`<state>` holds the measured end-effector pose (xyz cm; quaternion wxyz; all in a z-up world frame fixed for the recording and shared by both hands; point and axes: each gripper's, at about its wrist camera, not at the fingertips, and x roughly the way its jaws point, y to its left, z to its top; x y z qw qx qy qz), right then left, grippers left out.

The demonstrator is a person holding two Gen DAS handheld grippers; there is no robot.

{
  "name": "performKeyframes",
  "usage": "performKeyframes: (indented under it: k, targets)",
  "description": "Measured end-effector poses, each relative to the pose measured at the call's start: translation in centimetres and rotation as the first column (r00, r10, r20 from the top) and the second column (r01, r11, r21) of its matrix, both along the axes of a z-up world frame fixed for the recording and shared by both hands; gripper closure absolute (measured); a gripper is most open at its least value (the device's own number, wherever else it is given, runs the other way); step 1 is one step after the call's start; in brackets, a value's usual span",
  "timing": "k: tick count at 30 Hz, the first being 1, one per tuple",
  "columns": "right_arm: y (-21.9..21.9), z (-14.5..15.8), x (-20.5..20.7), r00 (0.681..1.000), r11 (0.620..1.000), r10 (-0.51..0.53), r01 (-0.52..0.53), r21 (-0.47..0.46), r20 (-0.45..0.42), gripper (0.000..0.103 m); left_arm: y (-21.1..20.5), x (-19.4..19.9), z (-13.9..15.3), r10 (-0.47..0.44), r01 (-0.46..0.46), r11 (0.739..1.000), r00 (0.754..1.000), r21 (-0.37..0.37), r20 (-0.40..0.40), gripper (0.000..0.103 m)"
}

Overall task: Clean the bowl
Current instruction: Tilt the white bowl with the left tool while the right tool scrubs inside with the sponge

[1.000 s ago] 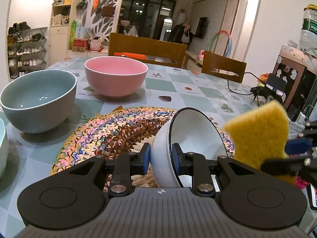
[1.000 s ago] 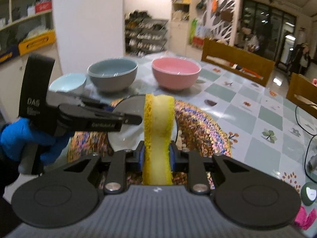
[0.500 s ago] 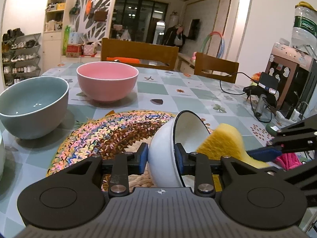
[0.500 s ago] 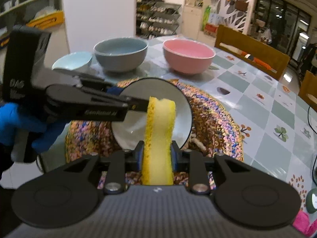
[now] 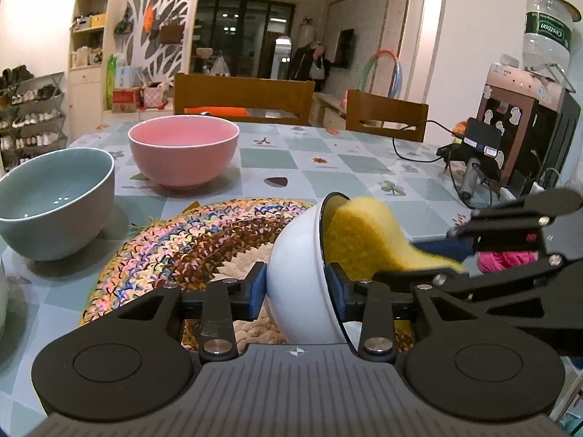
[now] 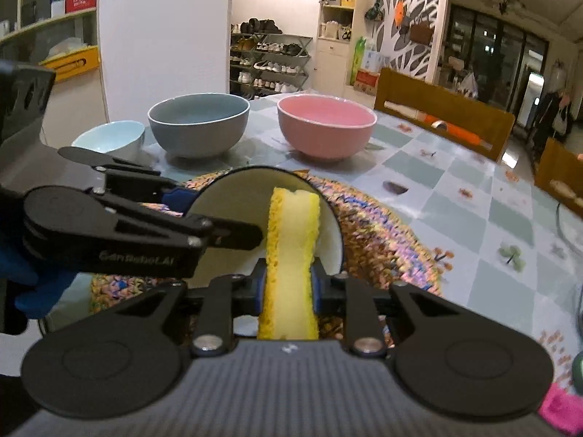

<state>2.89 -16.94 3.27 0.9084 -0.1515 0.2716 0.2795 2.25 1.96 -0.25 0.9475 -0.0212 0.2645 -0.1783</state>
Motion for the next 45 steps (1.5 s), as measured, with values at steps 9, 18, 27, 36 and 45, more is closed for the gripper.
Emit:
performKeyframes:
  k: [9, 18, 27, 36, 45]
  targets:
    - [0.7, 0.1, -0.1, 0.995, 0.986, 0.053, -0.040, -0.160, 0.081, 0.080, -0.8, 0.3, 0.2, -0.031, 0.031, 0.999, 0.999, 0.038, 0.014, 0.062]
    - [0.1, -1.3, 1.3, 0.998, 0.992, 0.066, -0.064, -0.108, 0.020, 0.081, -1.2, 0.2, 0.1, -0.037, 0.036, 0.999, 0.999, 0.032, 0.016, 0.053]
    - [-0.4, -2.0, 1.4, 0.997, 0.997, 0.069, -0.068, -0.041, 0.018, 0.080, -1.3, 0.0, -0.2, -0.009, 0.009, 1.000, 1.000, 0.015, 0.004, 0.048]
    - [-0.3, -3.3, 1.1, 0.996, 0.997, 0.059, -0.056, -0.048, 0.072, 0.080, -0.6, 0.2, -1.8, -0.012, 0.007, 0.998, 0.998, -0.069, -0.062, 0.046]
    - [-0.4, -3.7, 0.4, 0.996, 0.998, 0.054, -0.053, -0.016, 0.077, 0.080, -0.6, -0.3, -1.9, -0.008, 0.007, 0.999, 1.000, -0.032, -0.014, 0.062]
